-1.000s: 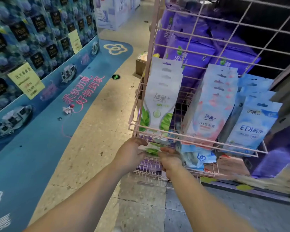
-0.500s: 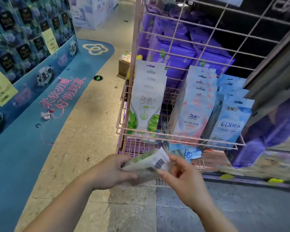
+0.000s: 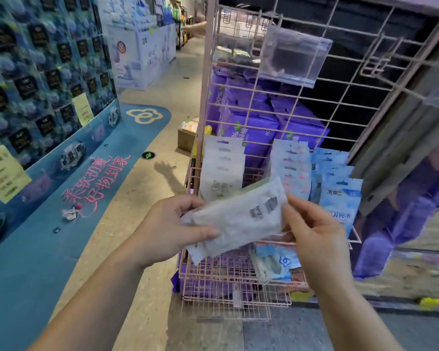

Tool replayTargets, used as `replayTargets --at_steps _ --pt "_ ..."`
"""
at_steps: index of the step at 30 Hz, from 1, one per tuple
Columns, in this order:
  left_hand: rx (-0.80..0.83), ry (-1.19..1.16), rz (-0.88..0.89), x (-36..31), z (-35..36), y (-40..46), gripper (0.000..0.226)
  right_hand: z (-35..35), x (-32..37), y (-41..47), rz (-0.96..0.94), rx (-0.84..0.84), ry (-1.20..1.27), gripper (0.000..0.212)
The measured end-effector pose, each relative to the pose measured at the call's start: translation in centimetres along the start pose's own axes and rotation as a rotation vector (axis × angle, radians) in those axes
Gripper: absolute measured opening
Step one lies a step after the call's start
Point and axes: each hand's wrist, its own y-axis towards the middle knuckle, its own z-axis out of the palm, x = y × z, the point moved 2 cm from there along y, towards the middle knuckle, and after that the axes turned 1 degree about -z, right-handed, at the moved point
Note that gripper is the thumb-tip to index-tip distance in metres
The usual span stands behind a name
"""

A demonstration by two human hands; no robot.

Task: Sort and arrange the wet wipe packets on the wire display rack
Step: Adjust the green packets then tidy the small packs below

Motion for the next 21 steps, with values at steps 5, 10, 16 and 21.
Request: replayTargets --at_steps 5,10,16,21 --pt "-0.186 0.154 0.291 -2.3 0.4 0.8 0.037 0.1 0.5 1.4 0.345 0.117 0.337 0.060" --pt "-0.220 0.415 0.694 -4.7 0.0 3.6 0.030 0.2 1.7 3.1 0.545 0.433 0.311 0.055" --pt "-0.297 -0.028 0.223 -3.6 1.1 5.6 0.037 2.3 1.0 2.0 0.406 0.459 0.314 0.043" --pt "0.021 -0.222 -0.122 -1.2 1.5 4.4 0.048 4.4 0.4 2.2 0.250 0.274 0.287 0.033"
